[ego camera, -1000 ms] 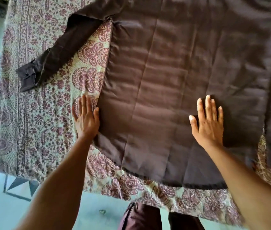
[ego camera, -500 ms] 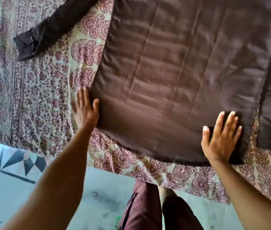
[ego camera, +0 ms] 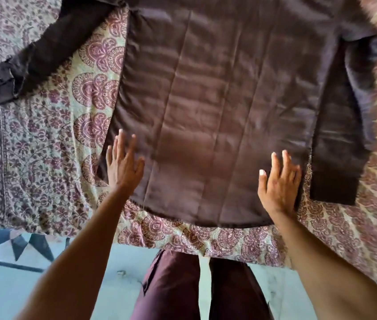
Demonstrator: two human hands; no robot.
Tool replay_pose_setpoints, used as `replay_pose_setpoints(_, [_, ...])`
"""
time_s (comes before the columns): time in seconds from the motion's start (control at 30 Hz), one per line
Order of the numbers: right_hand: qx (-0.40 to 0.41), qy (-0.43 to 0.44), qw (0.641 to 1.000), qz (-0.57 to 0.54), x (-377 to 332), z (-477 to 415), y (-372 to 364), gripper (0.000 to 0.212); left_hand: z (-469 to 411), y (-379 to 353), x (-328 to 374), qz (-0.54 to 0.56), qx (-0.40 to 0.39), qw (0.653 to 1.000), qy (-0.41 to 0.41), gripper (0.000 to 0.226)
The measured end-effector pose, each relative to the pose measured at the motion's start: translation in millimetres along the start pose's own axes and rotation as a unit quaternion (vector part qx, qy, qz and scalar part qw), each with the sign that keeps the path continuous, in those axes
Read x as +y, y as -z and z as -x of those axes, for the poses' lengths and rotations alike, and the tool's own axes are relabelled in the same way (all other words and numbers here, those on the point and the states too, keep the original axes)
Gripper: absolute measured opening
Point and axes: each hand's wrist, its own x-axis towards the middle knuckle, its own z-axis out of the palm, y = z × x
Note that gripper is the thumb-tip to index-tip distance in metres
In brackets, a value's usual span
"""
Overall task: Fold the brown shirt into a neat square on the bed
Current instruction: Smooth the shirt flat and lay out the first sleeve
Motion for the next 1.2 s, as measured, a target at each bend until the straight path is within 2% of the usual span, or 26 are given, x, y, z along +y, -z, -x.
replay_pose_setpoints(0.13, [0.028,-0.025,0.999,-0.023,9.6,-37.0,42.6,0.050,-35.3,25.3,72.5,0.033,-0.001,0.994,-0.107,0.065])
replay_pose_setpoints(0.3, [0.087,-0.060,0.994,-0.042,57.8,-76.0,81.4,0.051,-81.1,46.9,194.2,0.080,-0.015,0.972,-0.220,0.054])
replay_pose_setpoints(0.4, [0.120,-0.075,0.988,-0.055,91.0,-97.8,95.5,0.049,-103.1,60.0,266.1,0.111,-0.068,0.953,-0.274,0.063])
replay_pose_setpoints(0.47, [0.145,-0.076,0.983,-0.078,114.8,-113.4,99.7,0.046,-121.1,66.2,310.5,0.080,-0.096,0.934,-0.336,0.072])
replay_pose_setpoints(0.57, [0.169,-0.057,0.981,-0.082,142.5,-138.0,95.5,0.044,-148.0,69.5,363.9,0.031,-0.074,0.924,-0.375,0.071])
replay_pose_setpoints(0.7, [0.102,-0.081,0.986,-0.105,173.9,-154.1,81.0,0.053,-168.1,55.5,430.0,-0.021,-0.037,0.935,-0.353,0.066])
replay_pose_setpoints(0.83, [0.019,-0.097,0.984,-0.147,191.2,-157.4,57.1,0.067,-183.2,38.8,478.7,-0.064,-0.036,0.948,-0.311,0.063])
replay_pose_setpoints(1.0, [0.033,-0.065,0.978,-0.195,200.5,-169.8,44.7,0.046,-200.2,24.8,512.8,-0.096,-0.042,0.960,-0.260,0.058])
replay_pose_setpoints(1.13, [-0.001,-0.051,0.956,-0.288,214.1,-191.2,46.0,0.028,-216.6,15.5,526.5,-0.084,-0.059,0.969,-0.225,0.069])
replay_pose_setpoints(1.2, [0.047,-0.069,0.942,-0.324,231.0,-202.3,53.2,0.020,-224.2,10.4,533.2,-0.078,-0.072,0.972,-0.211,0.075])
